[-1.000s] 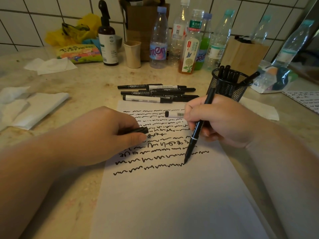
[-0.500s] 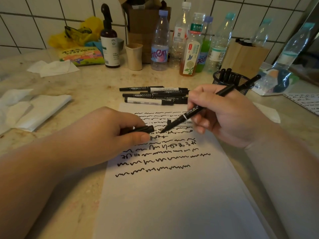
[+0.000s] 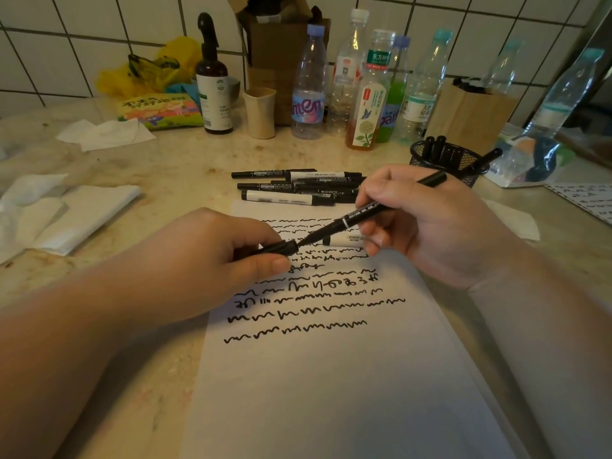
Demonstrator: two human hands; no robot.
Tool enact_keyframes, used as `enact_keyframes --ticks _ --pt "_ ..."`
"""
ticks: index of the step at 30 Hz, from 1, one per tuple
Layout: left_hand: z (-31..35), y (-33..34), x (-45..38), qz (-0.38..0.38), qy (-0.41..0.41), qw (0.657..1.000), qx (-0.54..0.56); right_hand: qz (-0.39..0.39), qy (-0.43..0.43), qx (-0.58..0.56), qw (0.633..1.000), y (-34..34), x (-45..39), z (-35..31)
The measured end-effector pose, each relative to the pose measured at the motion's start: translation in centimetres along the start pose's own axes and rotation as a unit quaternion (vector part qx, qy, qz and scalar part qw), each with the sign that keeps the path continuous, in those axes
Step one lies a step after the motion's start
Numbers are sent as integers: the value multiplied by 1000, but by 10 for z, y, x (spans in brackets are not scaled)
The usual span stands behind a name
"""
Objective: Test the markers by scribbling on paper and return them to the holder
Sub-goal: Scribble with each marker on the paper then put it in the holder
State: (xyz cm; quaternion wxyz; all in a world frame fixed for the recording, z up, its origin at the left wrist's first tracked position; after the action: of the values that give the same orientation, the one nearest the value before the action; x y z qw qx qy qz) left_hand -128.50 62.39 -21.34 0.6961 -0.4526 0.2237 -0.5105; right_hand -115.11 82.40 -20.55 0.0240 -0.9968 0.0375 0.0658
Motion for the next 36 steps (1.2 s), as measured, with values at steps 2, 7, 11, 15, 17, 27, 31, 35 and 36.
enact_keyframes --ticks 2,7,11,15,17,27,31,35,36 --pt "-1 0 -1 2 -1 1000 -2 -2 4 8 1000 1 1 0" --pt "-2 1 -2 15 5 1000 6 -16 13 50 999 5 2 -2" --pt "-1 -1 -3 43 1 999 20 -4 39 119 992 6 3 -2" --pt "3 1 -3 50 -8 999 -14 -17 75 205 976 10 2 1" --pt "1 3 -4 55 3 997 -50 -30 83 212 973 13 2 3" --pt "3 1 -3 91 74 984 -133 -65 94 111 987 15 2 8" --pt "5 -3 -5 85 35 996 -21 -83 64 71 992 13 3 5" --pt "4 -1 -7 82 37 995 38 -83 -25 -61 994 11 4 2" --pt "4 1 -7 73 39 996 43 -67 -46 -50 995 11 3 2"
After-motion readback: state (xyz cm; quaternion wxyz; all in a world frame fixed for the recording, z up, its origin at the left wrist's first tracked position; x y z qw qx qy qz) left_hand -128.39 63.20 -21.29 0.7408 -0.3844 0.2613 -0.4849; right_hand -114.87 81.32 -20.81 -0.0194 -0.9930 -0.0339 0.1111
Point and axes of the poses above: each hand's wrist, its own x-axis away from the middle knuckle, its own y-axis out of the palm, z = x × y, the point moved 1 cm from there along -x, towards the middle knuckle, and after that the axes turned 14 degrees about -z, right-handed, at the moved point
